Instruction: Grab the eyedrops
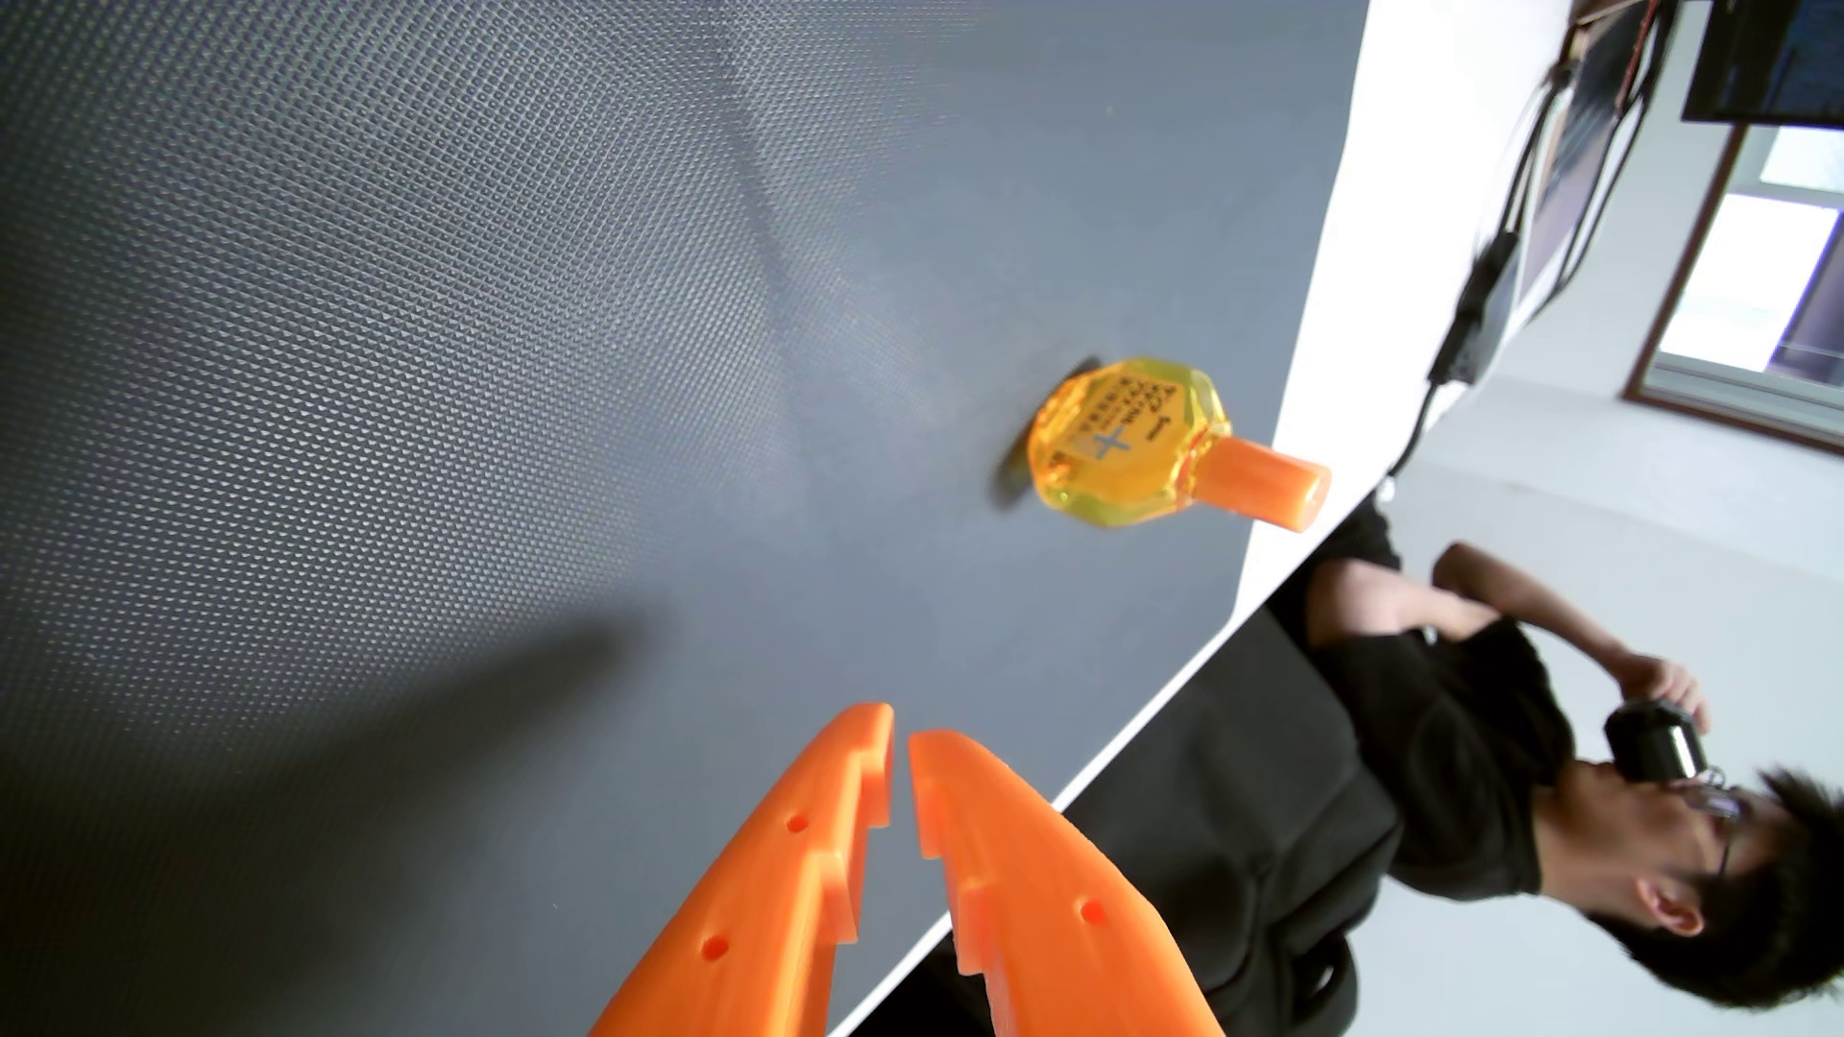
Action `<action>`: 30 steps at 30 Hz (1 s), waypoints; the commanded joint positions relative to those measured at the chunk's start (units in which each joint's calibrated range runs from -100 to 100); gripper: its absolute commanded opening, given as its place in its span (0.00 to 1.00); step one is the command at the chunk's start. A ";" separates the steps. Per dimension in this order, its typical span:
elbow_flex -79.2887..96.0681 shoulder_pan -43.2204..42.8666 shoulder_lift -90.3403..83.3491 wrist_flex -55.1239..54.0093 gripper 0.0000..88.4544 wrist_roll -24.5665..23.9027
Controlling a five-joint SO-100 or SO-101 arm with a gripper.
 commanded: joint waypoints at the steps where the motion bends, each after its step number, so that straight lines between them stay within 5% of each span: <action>1: -0.16 0.11 -0.42 -0.01 0.01 -0.16; 23: -8.09 -0.23 0.17 -0.71 0.01 1.26; 30: -15.47 -0.14 12.23 -0.62 0.07 1.31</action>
